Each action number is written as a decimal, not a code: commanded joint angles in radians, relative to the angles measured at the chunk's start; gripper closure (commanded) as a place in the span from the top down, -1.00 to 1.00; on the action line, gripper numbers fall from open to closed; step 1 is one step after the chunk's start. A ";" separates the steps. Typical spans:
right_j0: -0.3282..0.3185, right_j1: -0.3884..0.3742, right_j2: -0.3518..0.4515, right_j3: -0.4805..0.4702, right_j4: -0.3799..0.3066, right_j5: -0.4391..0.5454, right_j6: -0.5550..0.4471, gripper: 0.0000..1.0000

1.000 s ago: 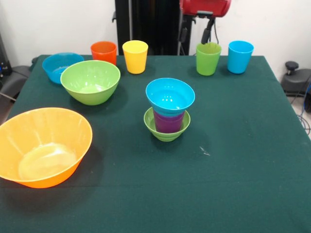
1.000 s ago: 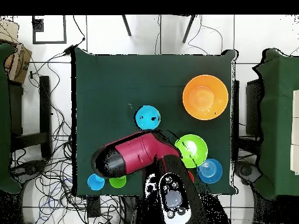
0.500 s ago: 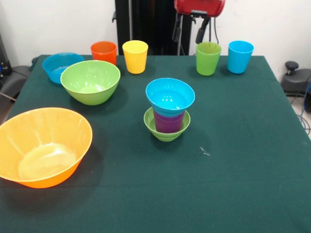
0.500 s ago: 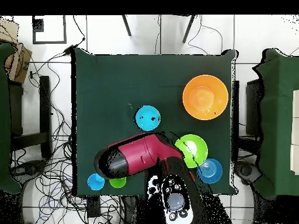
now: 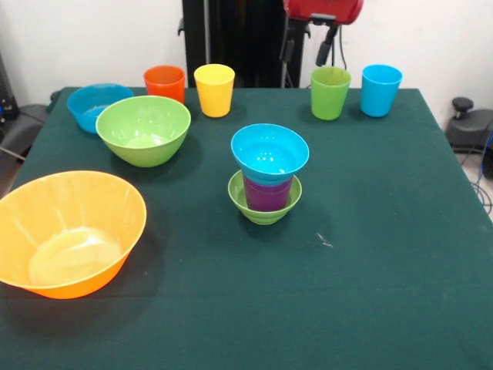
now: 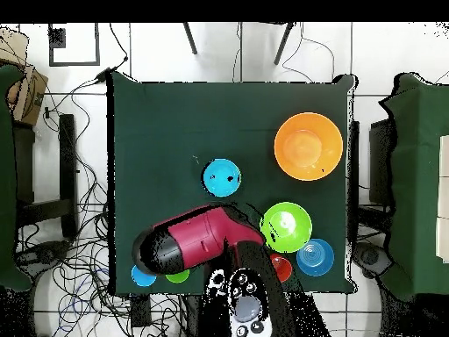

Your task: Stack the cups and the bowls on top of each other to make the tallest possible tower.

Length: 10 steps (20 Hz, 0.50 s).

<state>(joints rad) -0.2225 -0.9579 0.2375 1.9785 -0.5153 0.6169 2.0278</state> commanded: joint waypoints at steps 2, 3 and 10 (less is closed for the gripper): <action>0.071 0.024 -0.039 0.054 -0.007 -0.075 0.148 1.00; 0.078 0.029 -0.046 0.051 -0.012 -0.085 0.152 1.00; 0.098 0.049 -0.080 0.046 -0.029 -0.117 0.132 1.00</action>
<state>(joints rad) -0.1491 -0.9599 0.1935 1.9866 -0.5151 0.5795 2.0278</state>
